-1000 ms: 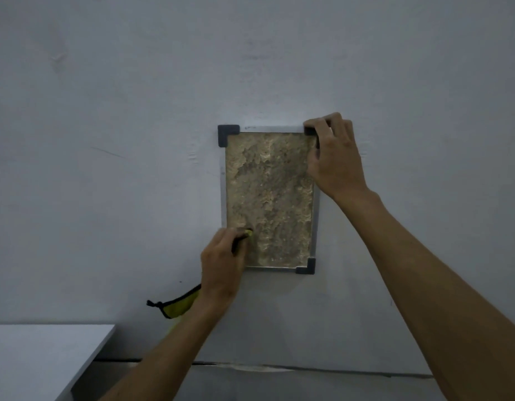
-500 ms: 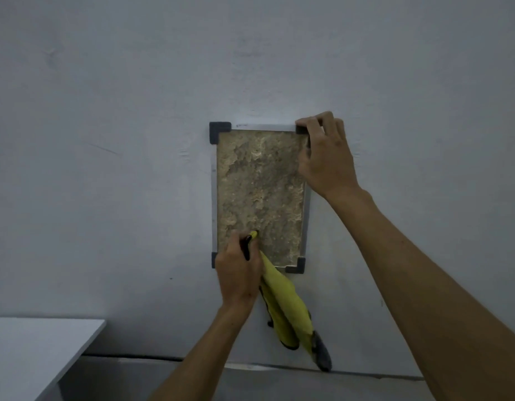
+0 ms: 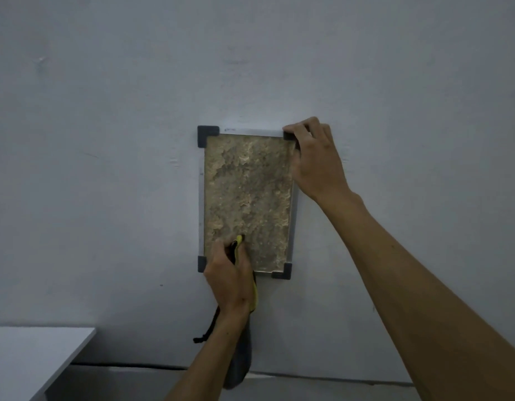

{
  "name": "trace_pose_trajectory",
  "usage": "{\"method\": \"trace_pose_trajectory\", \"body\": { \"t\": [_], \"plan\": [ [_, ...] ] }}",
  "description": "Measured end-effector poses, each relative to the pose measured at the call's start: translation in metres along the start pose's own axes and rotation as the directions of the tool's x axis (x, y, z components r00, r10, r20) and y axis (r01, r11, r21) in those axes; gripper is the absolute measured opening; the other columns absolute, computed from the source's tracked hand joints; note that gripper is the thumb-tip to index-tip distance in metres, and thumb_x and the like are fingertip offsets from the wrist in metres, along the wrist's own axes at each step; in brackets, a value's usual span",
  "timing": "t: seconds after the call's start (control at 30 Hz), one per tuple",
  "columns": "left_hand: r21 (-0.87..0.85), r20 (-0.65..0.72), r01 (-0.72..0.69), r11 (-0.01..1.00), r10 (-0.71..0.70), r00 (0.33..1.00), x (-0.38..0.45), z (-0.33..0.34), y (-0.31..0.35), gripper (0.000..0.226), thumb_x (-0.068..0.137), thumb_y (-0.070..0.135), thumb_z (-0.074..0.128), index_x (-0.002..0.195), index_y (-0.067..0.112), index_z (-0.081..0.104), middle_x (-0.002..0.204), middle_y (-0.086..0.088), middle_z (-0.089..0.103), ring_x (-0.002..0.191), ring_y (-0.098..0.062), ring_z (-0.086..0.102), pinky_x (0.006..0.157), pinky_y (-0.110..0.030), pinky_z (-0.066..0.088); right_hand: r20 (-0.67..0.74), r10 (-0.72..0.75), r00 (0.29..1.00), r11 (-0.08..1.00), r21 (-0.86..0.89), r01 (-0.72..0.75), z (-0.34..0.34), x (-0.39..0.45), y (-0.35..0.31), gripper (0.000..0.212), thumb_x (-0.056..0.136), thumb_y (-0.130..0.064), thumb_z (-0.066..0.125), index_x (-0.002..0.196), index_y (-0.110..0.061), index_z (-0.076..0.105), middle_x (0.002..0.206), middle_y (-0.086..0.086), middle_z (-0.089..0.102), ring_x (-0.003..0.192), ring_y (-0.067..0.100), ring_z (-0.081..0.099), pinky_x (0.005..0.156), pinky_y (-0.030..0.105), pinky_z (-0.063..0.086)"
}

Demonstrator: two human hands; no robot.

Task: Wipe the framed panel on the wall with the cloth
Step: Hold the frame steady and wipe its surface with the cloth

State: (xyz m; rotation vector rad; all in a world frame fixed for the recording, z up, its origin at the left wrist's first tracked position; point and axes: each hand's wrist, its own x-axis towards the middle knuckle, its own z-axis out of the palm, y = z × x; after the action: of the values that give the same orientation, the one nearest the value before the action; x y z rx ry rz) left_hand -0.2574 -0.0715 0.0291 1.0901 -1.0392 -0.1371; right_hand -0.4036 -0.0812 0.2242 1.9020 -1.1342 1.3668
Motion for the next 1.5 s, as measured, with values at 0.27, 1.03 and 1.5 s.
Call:
{"method": "trace_pose_trajectory", "body": {
  "t": [0.27,1.03,1.5],
  "plan": [
    [0.057,0.093,-0.013,0.998,0.008,0.996,0.001,0.002,0.009,0.015,0.096,0.017,0.066,0.085,0.024,0.059,0.077,0.008,0.062,0.071,-0.009,0.06,0.058,-0.014,0.042,0.011,0.037,0.999,0.999,-0.004,-0.037,0.001,0.0,-0.006,0.04,0.093,0.005,0.051,0.13,-0.008,0.058,0.125,0.007,0.05,0.12,0.024,0.043,0.086,0.033,0.053],
    [-0.099,0.67,0.676,0.73,-0.454,0.588,0.058,-0.049,0.055,0.025,0.09,0.008,0.072,0.07,0.005,0.059,0.049,-0.003,0.06,0.04,-0.013,0.056,0.042,-0.021,0.047,0.415,0.284,0.864,0.795,0.402,-0.454,-0.001,-0.125,-0.054,0.034,0.096,-0.022,0.064,0.129,-0.02,0.059,0.116,-0.002,0.065,0.108,0.01,0.062,0.092,0.022,0.053],
    [-0.023,0.757,0.636,0.771,-0.402,0.514,0.061,-0.058,0.055,0.027,0.084,0.027,0.082,0.093,0.002,0.078,0.083,-0.014,0.078,0.073,-0.024,0.077,0.065,-0.03,0.062,0.395,0.382,0.836,0.694,0.475,-0.542,0.011,-0.158,-0.06,0.022,0.088,-0.03,0.074,0.108,-0.023,0.071,0.096,-0.01,0.071,0.089,-0.001,0.065,0.074,0.015,0.053]
  ]
}}
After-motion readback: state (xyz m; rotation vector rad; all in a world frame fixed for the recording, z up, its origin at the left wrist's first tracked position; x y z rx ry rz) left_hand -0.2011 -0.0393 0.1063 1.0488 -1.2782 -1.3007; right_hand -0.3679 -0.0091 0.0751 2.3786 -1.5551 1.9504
